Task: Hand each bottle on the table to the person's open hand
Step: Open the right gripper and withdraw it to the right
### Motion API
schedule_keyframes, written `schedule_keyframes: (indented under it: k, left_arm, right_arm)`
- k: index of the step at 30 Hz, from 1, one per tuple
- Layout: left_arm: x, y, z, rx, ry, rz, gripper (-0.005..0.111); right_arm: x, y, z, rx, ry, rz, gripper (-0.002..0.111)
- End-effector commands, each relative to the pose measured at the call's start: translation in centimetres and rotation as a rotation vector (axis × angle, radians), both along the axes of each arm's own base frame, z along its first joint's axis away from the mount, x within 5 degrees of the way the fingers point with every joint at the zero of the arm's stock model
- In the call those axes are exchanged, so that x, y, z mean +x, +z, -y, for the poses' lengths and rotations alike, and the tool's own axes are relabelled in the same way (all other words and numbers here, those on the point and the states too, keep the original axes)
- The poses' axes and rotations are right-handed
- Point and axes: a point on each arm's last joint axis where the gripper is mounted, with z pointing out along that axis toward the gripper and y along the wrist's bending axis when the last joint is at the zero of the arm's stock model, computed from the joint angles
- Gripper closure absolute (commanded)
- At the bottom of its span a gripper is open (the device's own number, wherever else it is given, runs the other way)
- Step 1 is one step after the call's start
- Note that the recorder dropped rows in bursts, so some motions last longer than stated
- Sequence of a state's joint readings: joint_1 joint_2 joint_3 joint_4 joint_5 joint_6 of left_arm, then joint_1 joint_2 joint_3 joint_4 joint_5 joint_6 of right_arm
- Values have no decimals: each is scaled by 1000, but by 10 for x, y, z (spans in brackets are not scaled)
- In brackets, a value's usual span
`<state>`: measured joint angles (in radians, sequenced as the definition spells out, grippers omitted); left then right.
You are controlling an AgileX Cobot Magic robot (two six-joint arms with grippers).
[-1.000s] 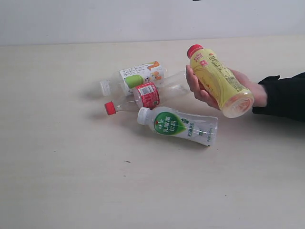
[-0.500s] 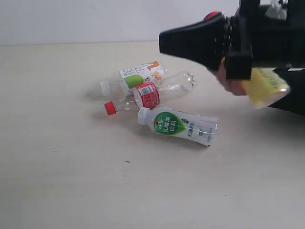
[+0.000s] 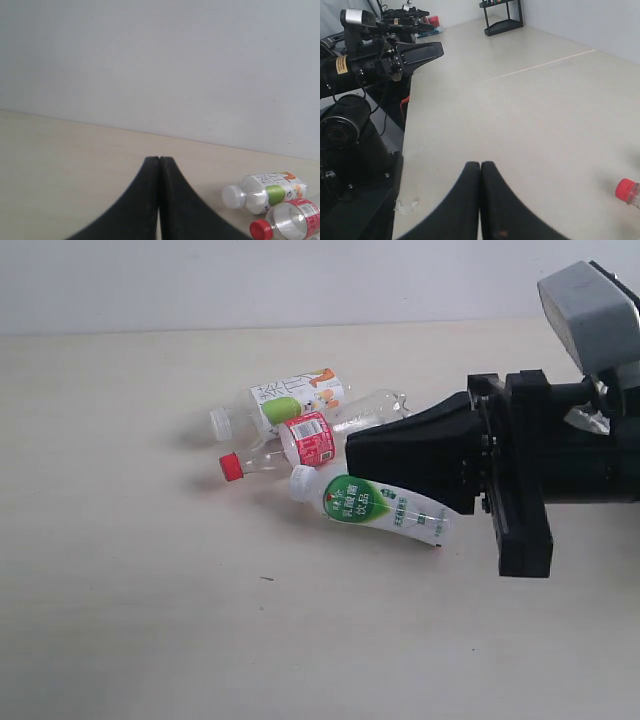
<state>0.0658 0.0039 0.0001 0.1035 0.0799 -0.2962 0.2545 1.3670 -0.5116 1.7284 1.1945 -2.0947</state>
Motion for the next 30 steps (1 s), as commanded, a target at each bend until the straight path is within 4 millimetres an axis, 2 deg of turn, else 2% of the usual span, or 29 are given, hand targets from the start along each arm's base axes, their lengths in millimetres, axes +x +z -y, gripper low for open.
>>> schedule_keyframes:
  k: [1, 5, 16, 22, 27, 30]
  left_arm:
    - [0, 0, 0, 0, 3, 6, 106]
    - [0, 0, 0, 0, 3, 6, 106]
    - [0, 0, 0, 0, 3, 6, 106]
    - [0, 0, 0, 0, 3, 6, 106]
    - [0, 0, 0, 0, 3, 6, 106]
    - [0, 0, 0, 0, 3, 6, 106]
  right_arm:
    - [-3, -1, 0, -7, 17, 23, 108]
    - [-6, -11, 2, -39, -9, -10, 108]
    - [-19, -61, 20, -292, -214, -149, 108]
    - [-35, -76, 26, -331, -215, -217, 108]
    - [-54, -98, 37, -440, -258, -294, 108]
    - [-59, -104, 40, -475, -271, -313, 108]
